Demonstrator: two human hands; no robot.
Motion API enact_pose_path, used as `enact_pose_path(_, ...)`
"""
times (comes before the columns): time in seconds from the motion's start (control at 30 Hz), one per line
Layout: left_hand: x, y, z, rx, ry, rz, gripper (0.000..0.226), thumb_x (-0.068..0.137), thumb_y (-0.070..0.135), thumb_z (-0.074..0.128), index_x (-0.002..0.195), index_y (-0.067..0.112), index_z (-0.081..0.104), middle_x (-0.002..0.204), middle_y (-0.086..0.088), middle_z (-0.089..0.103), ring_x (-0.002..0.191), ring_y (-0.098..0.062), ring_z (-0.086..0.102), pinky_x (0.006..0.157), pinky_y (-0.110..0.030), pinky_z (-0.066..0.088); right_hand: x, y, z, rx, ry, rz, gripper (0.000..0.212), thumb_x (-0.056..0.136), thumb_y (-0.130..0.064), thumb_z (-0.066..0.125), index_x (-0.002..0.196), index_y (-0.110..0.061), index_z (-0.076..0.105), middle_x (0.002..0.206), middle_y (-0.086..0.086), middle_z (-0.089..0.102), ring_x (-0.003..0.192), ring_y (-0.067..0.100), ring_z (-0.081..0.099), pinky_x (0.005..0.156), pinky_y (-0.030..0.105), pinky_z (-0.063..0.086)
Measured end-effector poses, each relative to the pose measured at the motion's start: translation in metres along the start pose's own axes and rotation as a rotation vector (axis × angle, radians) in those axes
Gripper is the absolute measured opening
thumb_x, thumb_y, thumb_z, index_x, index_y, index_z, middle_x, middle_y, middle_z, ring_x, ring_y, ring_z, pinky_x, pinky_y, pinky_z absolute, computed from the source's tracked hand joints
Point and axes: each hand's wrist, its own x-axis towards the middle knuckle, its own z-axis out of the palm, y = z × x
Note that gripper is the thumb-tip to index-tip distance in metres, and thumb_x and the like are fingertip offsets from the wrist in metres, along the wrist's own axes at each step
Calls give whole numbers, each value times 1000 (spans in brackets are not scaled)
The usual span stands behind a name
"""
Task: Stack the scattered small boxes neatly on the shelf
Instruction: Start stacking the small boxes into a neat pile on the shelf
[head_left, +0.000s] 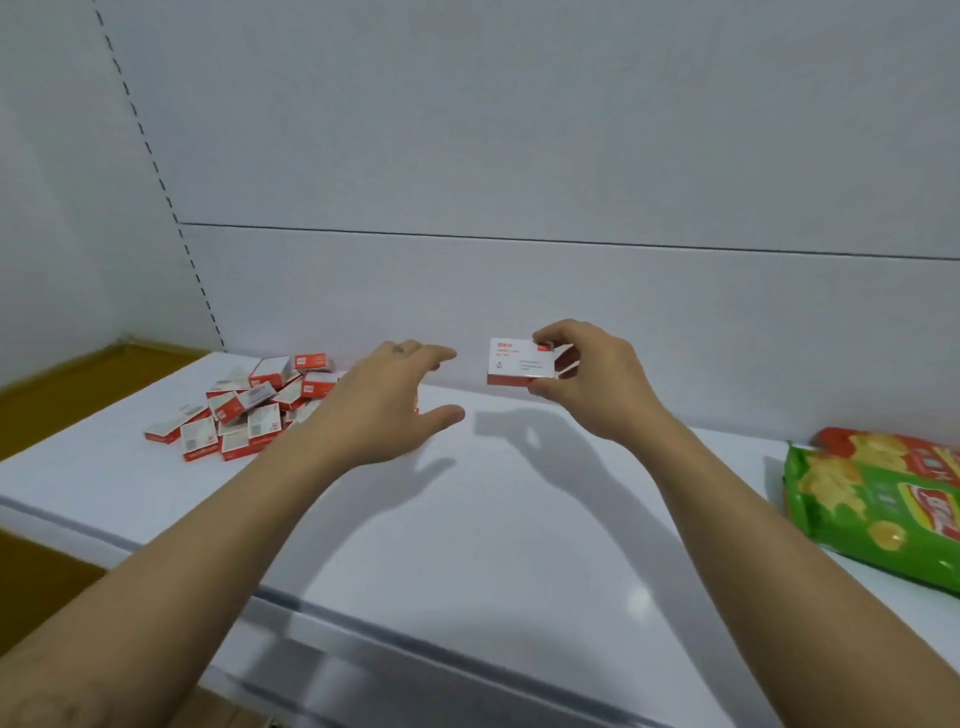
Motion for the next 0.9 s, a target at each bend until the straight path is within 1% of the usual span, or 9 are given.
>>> enact_pose_path(0.17, 36, 0, 24, 31, -57, 53, 63, 84, 53, 59, 140, 33, 37, 131, 10, 51, 122, -11, 39, 91, -30, 36, 20, 30, 2, -12, -3, 24, 42, 75, -14, 78, 109, -32, 63, 104, -12, 56, 81, -1, 55, 68, 8, 36)
enact_pose_path(0.3, 57, 0, 42, -7, -80, 78, 63, 85, 50, 60, 140, 31, 37, 130, 9, 51, 123, -13, 40, 97, -32, 37, 26, 49, -3, -37, 13, 85, 39, 76, -14, 77, 108, -31, 65, 104, -12, 56, 81, -2, 55, 67, 6, 35)
enact_pose_path(0.43, 70, -8, 58, -13, -109, 100, 65, 84, 53, 58, 141, 31, 36, 134, 7, 49, 125, -15, 38, 99, -35, 36, 28, 59, 3, -58, 16, 149, 38, 77, -13, 76, 109, -30, 65, 105, -12, 58, 80, -3, 55, 65, 6, 36)
enact_pose_path(0.6, 82, -23, 81, -43, -154, 115, 67, 84, 54, 58, 142, 29, 34, 138, 4, 47, 127, -18, 38, 101, -37, 34, 30, 64, 25, -96, 9, 276, 38, 76, -10, 78, 107, -29, 66, 106, -10, 60, 83, 7, 59, 70, 18, 42)
enact_pose_path(0.67, 85, -27, 92, -56, -187, 122, 67, 84, 55, 57, 142, 29, 34, 138, 4, 46, 127, -18, 38, 101, -37, 33, 30, 68, 33, -132, 1, 343, 37, 77, -10, 77, 107, -28, 67, 106, -8, 61, 81, 8, 58, 70, 18, 41)
enact_pose_path(0.8, 93, -24, 112, -60, -211, 163, 67, 85, 56, 55, 142, 27, 34, 139, 0, 46, 127, -21, 38, 100, -37, 33, 27, 75, 42, -168, 23, 451, 27, 78, -14, 76, 102, -27, 72, 101, -8, 64, 75, 3, 57, 63, 11, 39)
enact_pose_path(0.9, 91, -18, 125, -6, -172, 214, 64, 86, 56, 51, 140, 25, 36, 136, -1, 48, 122, -22, 43, 98, -37, 34, 23, 79, 53, -202, 47, 528, 24, 79, -14, 74, 99, -27, 73, 95, -7, 60, 78, 7, 57, 68, 14, 39)
